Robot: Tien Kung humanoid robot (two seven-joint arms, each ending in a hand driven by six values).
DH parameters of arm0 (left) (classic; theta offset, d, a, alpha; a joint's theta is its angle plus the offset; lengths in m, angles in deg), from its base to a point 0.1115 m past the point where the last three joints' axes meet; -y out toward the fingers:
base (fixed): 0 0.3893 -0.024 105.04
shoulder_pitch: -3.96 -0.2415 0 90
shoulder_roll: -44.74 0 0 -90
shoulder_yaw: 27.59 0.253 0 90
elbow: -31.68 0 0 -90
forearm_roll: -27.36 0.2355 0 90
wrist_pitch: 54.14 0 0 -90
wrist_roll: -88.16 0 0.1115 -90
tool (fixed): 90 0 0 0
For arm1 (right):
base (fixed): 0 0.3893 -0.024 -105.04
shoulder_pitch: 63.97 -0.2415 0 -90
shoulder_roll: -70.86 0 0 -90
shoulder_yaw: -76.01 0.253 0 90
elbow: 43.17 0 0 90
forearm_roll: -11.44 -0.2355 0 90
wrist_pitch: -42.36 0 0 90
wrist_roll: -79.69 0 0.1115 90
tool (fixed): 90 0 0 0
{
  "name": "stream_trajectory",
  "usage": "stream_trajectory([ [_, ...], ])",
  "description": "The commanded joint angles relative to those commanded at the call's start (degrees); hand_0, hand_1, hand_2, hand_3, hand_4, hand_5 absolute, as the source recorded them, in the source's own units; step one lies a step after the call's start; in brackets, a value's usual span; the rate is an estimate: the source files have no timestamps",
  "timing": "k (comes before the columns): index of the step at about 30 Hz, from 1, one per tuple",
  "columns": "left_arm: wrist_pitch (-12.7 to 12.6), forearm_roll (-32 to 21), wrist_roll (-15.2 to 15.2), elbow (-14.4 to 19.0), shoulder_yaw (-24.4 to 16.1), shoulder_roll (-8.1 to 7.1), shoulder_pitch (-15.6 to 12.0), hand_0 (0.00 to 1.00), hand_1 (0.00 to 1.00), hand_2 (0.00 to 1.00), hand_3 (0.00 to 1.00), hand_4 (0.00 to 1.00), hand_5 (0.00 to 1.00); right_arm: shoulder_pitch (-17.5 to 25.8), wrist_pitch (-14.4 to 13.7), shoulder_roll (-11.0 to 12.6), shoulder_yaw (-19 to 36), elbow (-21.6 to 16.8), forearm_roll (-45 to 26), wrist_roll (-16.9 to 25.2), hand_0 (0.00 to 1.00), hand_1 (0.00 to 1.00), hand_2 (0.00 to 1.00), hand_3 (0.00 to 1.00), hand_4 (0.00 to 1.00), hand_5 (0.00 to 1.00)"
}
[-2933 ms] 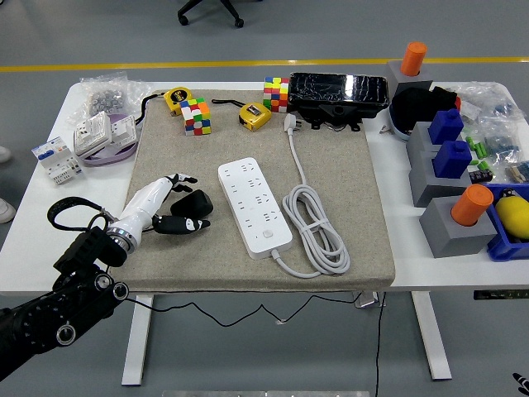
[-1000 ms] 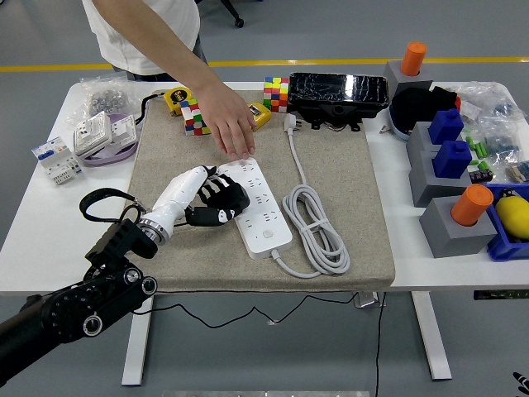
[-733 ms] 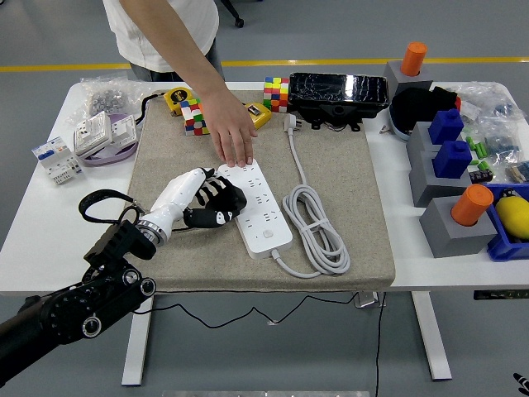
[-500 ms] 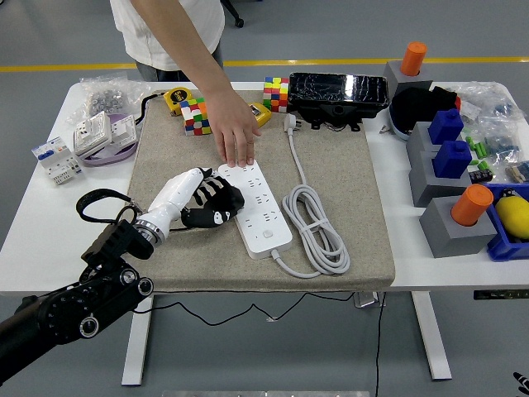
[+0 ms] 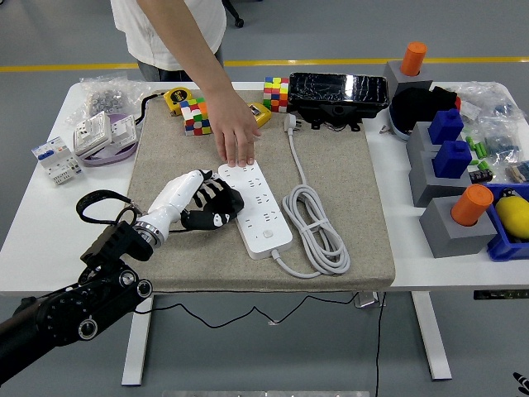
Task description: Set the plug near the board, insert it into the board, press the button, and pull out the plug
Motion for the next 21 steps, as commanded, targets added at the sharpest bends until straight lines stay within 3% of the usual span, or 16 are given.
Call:
stream_trajectory([
  [2,0.2,-0.3,0.0,-0.1,0.0,0.03,0.1,0.364,0.422,0.48,0.543,0.624,0.002,0.0,0.0,0.0,0.0,0.0,0.0,0.0,0.53,0.631,0.623,0.549,0.885,0.412],
  [3,0.3,-0.4,0.1,-0.1,0.0,0.04,0.1,0.516,0.601,0.561,0.612,0.922,0.107,0.0,0.0,0.0,0.1,0.0,0.0,0.0,0.53,0.631,0.623,0.549,0.884,0.412],
  [8,0.6,-1.7,1.2,-0.4,-0.1,0.14,0.2,0.516,0.601,0.561,0.612,0.922,0.107,0.0,0.0,0.0,0.0,0.0,-0.1,0.0,0.53,0.631,0.623,0.549,0.884,0.412],
  [9,1.0,-2.1,1.3,-0.5,-0.1,0.14,0.2,0.694,0.713,0.699,0.786,0.998,0.358,0.0,0.1,0.0,0.0,0.0,-0.1,-0.1,0.53,0.631,0.622,0.55,0.885,0.412],
  [14,1.6,-3.0,2.1,-0.4,-0.1,0.12,0.1,0.694,0.713,0.699,0.786,0.998,0.358,0.0,0.1,-0.1,0.1,-0.2,0.0,-0.1,0.53,0.631,0.622,0.55,0.885,0.412],
  [15,1.5,-3.2,2.5,-0.2,-0.2,0.07,0.0,0.729,0.751,0.746,0.811,0.998,0.414,0.0,0.1,-0.1,0.1,-0.2,0.1,-0.1,0.529,0.631,0.623,0.55,0.885,0.412],
  [21,-0.3,-5.2,5.5,1.4,-1.1,-0.3,-0.4,0.714,0.746,0.743,0.8,0.998,0.44,0.1,0.1,0.0,0.1,-0.2,0.1,-0.1,0.53,0.631,0.623,0.55,0.885,0.412],
])
